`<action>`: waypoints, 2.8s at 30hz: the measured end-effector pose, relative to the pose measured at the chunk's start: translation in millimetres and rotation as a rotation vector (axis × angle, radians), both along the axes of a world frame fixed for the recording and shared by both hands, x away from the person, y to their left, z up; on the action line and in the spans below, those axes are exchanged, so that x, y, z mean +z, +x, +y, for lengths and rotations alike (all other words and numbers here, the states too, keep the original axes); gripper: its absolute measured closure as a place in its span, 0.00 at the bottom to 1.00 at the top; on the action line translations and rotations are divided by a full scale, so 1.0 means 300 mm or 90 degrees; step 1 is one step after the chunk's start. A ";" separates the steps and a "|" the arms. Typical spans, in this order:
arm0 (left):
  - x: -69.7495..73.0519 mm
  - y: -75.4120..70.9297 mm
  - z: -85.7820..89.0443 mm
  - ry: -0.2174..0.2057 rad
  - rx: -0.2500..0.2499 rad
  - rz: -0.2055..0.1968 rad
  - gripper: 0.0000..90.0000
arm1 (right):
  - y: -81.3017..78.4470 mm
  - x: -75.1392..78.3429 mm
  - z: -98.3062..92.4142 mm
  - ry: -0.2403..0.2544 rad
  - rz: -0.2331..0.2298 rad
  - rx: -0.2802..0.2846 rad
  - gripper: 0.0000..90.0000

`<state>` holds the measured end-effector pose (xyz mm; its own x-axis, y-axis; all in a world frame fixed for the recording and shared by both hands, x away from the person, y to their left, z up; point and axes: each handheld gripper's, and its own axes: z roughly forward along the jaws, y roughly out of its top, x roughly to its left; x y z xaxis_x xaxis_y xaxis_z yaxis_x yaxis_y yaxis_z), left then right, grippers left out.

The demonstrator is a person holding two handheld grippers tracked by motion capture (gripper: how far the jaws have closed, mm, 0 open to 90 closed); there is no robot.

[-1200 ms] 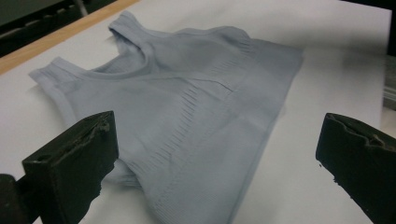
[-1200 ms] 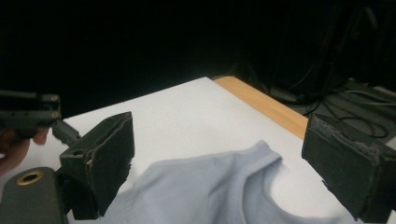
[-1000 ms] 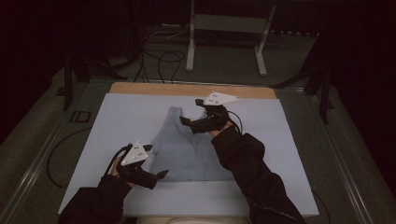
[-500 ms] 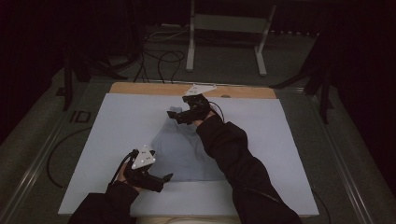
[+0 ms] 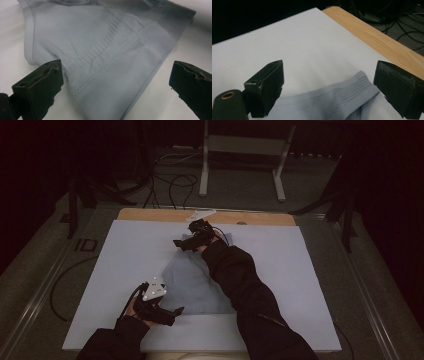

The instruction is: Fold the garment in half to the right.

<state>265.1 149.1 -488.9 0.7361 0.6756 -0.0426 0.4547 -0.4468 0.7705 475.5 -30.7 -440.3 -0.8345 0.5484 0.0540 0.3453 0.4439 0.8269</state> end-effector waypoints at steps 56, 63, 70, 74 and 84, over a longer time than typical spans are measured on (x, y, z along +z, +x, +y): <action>-0.081 0.035 0.043 -0.008 0.055 0.175 0.88 | 0.241 -0.219 0.159 -0.266 0.087 -0.078 0.90; -0.070 0.036 0.038 -0.007 0.052 0.175 0.96 | 0.241 -0.199 0.150 -0.253 0.099 -0.076 0.96; -0.055 0.033 0.034 -0.009 0.044 0.171 0.96 | 0.232 -0.153 0.129 -0.230 0.093 -0.073 0.97; -0.044 0.031 0.033 -0.013 0.039 0.168 0.96 | 0.226 -0.133 0.117 -0.218 0.091 -0.066 0.97; -0.005 0.029 0.016 -0.020 0.024 0.155 0.96 | 0.210 -0.070 0.099 -0.199 0.068 -0.058 0.97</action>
<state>273.7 153.9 -490.3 0.6759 0.6978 -0.2370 0.6444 -0.4036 0.6495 538.4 -1.1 -461.3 -0.7799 0.6243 -0.0444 0.4721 0.6334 0.6132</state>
